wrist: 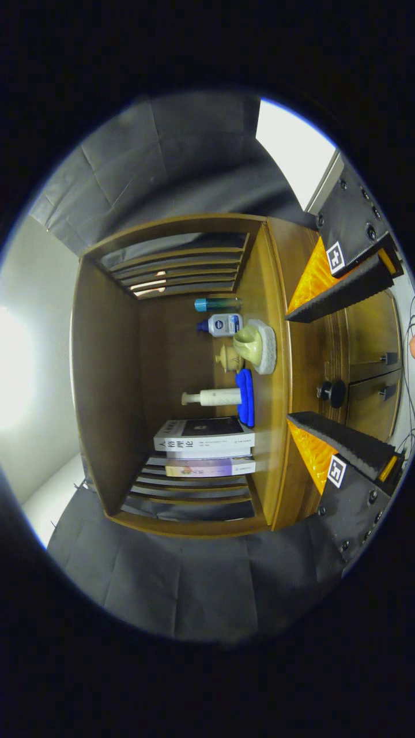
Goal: Pull open the drawer, take out the items inside it, and place them on the countertop above the cabinet.
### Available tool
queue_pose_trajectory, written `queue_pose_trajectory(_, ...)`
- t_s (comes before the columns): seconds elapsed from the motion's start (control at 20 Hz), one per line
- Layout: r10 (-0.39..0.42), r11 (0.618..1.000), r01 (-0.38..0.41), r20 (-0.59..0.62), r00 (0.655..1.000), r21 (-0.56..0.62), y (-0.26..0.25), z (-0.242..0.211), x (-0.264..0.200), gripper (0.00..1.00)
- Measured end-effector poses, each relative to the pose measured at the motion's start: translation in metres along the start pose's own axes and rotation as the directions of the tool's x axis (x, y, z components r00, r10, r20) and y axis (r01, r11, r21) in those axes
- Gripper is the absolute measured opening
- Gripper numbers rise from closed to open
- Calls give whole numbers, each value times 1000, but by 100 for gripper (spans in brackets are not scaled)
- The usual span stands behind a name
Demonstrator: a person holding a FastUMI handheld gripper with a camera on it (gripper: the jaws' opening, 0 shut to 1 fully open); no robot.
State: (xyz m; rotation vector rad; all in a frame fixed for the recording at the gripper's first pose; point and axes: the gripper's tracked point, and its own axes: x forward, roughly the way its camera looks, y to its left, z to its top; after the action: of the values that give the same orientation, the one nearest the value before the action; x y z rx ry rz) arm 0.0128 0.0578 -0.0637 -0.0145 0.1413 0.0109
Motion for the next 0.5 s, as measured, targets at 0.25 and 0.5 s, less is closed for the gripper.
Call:
queue_pose_trajectory(0.25,5,1000,-5,18,1000,-14,-11,22,-22,98)
queue_pose_trajectory(0.5,9,999,-7,54,999,-40,-17,42,-44,98)
